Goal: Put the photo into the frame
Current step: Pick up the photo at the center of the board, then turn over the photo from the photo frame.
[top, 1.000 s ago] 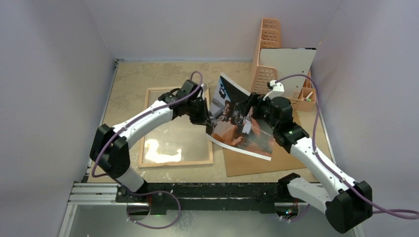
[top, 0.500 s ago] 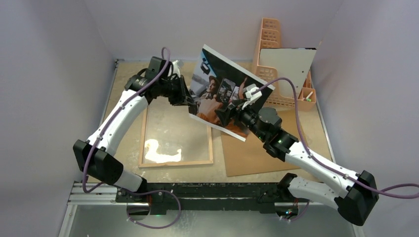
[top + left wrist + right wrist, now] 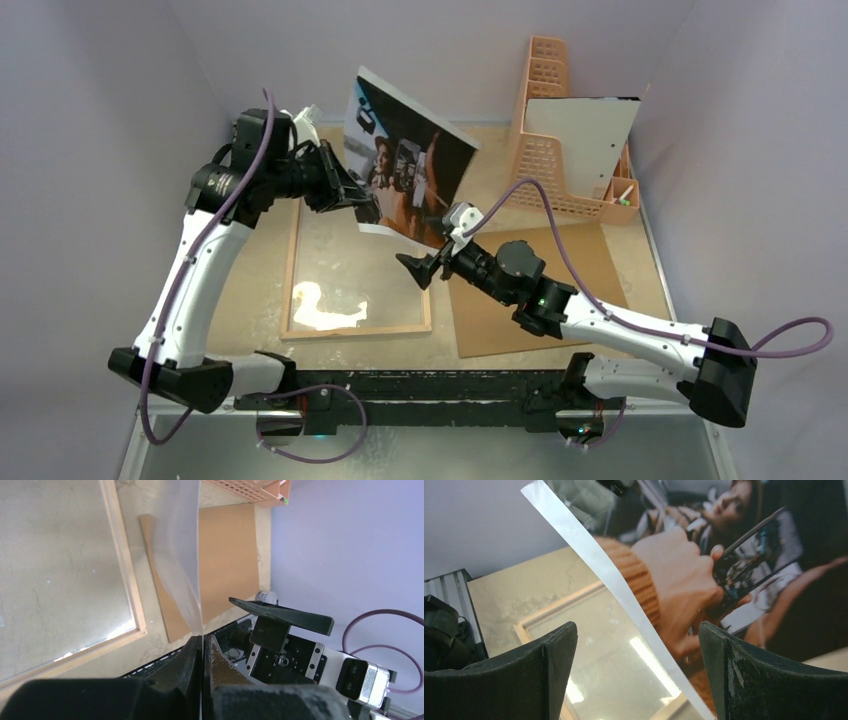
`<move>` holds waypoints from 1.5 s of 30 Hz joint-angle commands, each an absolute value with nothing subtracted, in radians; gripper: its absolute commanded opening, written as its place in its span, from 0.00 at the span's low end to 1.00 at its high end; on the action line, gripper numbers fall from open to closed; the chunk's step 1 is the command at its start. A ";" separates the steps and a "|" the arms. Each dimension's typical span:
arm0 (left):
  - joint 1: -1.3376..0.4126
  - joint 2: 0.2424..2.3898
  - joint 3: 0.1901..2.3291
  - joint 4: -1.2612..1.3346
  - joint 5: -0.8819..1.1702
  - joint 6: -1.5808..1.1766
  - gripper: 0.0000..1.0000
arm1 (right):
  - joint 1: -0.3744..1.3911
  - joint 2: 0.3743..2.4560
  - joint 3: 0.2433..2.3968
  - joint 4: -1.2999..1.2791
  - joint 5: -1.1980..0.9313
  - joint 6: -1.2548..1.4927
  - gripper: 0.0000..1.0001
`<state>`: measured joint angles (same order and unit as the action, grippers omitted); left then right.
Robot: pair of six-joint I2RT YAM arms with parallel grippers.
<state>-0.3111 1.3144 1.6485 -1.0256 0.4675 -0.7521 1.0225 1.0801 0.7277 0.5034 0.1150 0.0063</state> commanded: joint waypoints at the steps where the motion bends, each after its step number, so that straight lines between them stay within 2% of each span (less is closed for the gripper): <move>1: -0.304 1.256 1.686 -1.044 0.477 -0.842 0.00 | 1.052 1.069 0.719 0.699 0.156 -0.129 0.92; 5: -0.304 1.218 1.674 -1.047 0.485 -0.909 0.00 | 1.062 1.086 0.690 0.811 0.131 -0.199 0.92; 10: -0.304 1.199 1.682 -1.084 0.495 -0.947 0.00 | 1.074 1.150 0.720 0.803 0.101 -0.255 0.87; 19: -0.304 1.159 1.666 -1.135 0.481 -0.965 0.00 | 1.084 1.169 0.679 0.794 0.100 -0.314 0.56; 28: -0.304 1.145 1.680 -1.141 0.477 -0.986 0.00 | 1.084 1.226 0.670 0.807 0.081 -0.319 0.46; 32: -0.304 1.141 1.680 -1.136 0.480 -0.996 0.00 | 1.085 1.242 0.690 0.791 0.095 -0.302 0.29; 36: -0.304 1.135 1.684 -1.129 0.480 -1.001 0.00 | 1.085 1.258 0.714 0.781 0.121 -0.282 0.02; 37: -0.304 1.134 1.687 -1.126 0.475 -1.002 0.08 | 1.085 1.256 0.717 0.784 0.127 -0.277 0.00; 39: -0.304 1.123 1.691 -1.106 0.458 -1.002 0.32 | 1.084 1.249 0.719 0.807 0.145 -0.262 0.00; 41: -0.304 1.109 1.694 -1.065 0.430 -1.002 0.53 | 1.085 1.235 0.726 0.818 0.149 -0.248 0.00; 45: -0.304 1.055 1.702 -0.952 0.309 -0.992 0.77 | 1.083 1.207 0.748 0.810 0.100 -0.212 0.00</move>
<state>-0.3096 1.1267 1.6566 -1.0950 0.4255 -0.9882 1.0798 1.2602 0.6827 0.7471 0.1131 -0.2607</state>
